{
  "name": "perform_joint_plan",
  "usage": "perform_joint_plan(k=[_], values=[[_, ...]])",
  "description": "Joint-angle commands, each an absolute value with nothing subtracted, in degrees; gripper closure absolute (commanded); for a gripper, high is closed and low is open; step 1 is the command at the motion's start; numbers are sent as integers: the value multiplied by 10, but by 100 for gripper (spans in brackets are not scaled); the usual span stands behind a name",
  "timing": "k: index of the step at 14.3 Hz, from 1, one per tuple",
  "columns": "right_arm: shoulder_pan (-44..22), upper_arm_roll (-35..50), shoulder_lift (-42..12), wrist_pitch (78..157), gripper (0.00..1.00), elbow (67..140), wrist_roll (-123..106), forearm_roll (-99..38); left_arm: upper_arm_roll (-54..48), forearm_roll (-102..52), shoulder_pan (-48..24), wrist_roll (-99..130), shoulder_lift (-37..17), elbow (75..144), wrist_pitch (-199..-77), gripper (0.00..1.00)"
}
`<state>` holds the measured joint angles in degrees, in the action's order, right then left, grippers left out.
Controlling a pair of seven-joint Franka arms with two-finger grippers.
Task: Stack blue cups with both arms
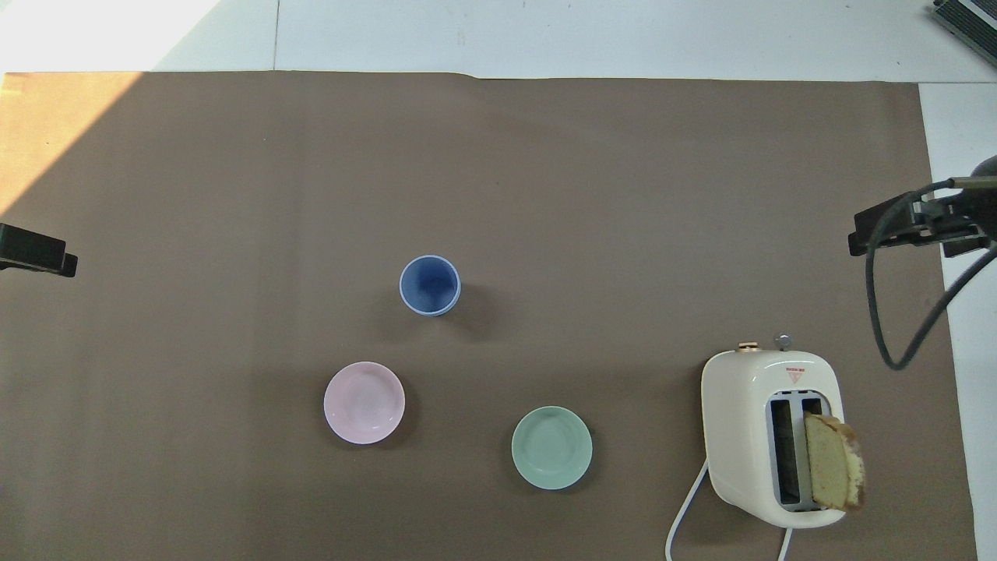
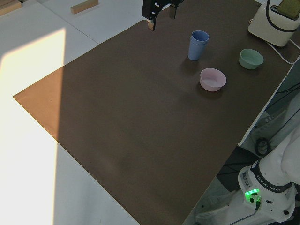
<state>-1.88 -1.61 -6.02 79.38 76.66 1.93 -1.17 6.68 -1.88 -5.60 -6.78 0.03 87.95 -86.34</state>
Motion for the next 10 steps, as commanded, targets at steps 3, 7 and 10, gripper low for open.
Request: perform_joint_plan(k=[3,7,10], values=[[-12,-18,-21,811,0,816,-33,-18,66,-31,-53,-64,5,877,-860,0],[-14,-18,-21,822,0,818,-33,-17,66,-27,-52,-62,5,877,-860,0],[-11,-18,-13,852,0,844,-33,-15,67,-25,-52,-61,5,877,-860,0]])
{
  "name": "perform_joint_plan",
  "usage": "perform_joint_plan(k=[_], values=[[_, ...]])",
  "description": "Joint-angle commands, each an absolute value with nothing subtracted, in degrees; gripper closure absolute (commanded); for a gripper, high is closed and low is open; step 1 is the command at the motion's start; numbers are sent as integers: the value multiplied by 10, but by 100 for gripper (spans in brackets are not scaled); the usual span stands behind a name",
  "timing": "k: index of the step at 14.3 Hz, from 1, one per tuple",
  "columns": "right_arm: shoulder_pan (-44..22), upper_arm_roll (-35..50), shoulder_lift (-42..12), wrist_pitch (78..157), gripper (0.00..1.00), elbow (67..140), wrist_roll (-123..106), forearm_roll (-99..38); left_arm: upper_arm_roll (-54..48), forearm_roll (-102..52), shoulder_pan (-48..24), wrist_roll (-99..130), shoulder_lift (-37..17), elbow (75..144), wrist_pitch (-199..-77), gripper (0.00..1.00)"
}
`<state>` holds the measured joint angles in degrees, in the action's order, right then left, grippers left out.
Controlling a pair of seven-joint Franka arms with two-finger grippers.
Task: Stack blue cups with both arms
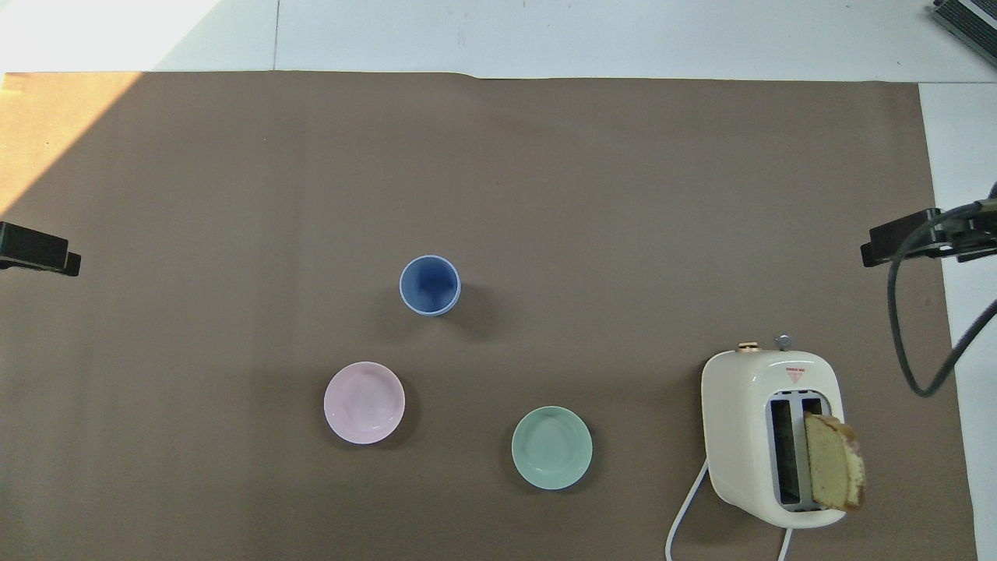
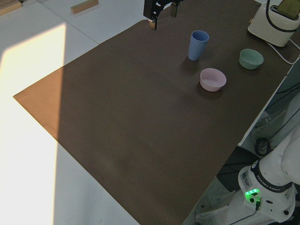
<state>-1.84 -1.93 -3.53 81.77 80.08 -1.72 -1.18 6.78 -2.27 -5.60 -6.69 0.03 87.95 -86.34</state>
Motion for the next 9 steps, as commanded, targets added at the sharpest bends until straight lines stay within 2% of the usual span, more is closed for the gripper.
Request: perform_joint_plan(k=[1,2,9], values=[[-11,-18,-4,878,0,866,-33,-15,67,-25,-51,-61,5,877,-860,0],[-12,-18,-2,897,0,877,-33,-15,67,-25,-51,-61,5,877,-860,0],[-12,-18,-4,901,0,880,-33,-6,68,-25,-51,-61,5,877,-861,0]])
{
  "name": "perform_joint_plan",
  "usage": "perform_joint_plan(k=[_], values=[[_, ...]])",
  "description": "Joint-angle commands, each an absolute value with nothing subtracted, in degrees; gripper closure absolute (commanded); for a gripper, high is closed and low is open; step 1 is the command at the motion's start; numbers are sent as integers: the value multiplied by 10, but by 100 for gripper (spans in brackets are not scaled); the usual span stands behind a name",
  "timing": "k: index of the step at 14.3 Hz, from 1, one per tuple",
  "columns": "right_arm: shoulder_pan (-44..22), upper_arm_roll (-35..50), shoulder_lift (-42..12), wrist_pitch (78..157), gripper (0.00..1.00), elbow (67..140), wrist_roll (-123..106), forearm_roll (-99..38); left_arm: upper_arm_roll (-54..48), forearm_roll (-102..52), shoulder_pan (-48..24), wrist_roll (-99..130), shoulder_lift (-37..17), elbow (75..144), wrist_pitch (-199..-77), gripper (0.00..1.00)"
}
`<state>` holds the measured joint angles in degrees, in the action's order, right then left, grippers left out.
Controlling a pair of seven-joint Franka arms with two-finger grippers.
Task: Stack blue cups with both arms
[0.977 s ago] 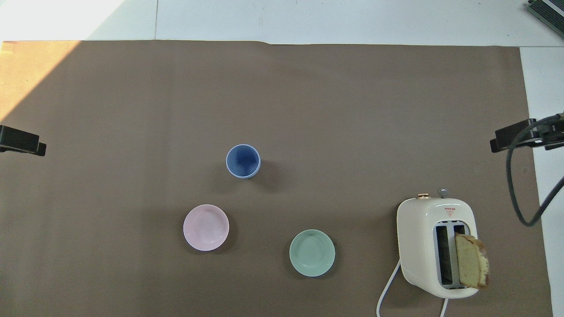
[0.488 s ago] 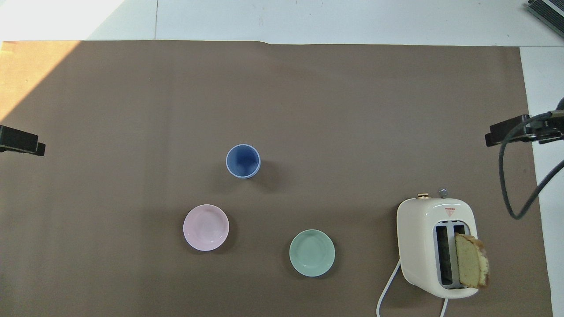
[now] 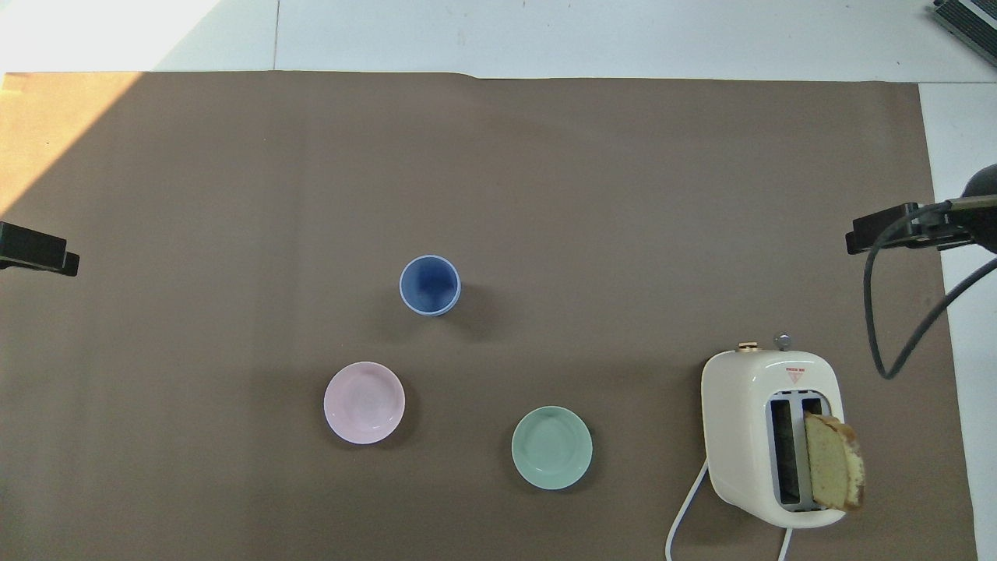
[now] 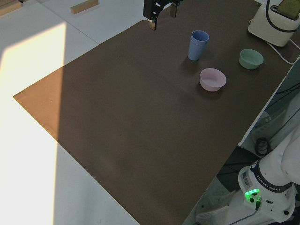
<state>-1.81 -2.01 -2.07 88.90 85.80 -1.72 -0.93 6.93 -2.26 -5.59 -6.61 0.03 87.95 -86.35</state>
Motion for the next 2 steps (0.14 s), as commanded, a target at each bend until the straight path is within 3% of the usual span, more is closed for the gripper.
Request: perform_joint_plan(k=[1,2], values=[[-12,-18,-4,902,0,879,-33,-6,68,-25,-51,-61,5,877,-860,0],[-11,-18,-4,902,0,878,-33,-6,67,-25,-51,-61,5,878,-860,0]])
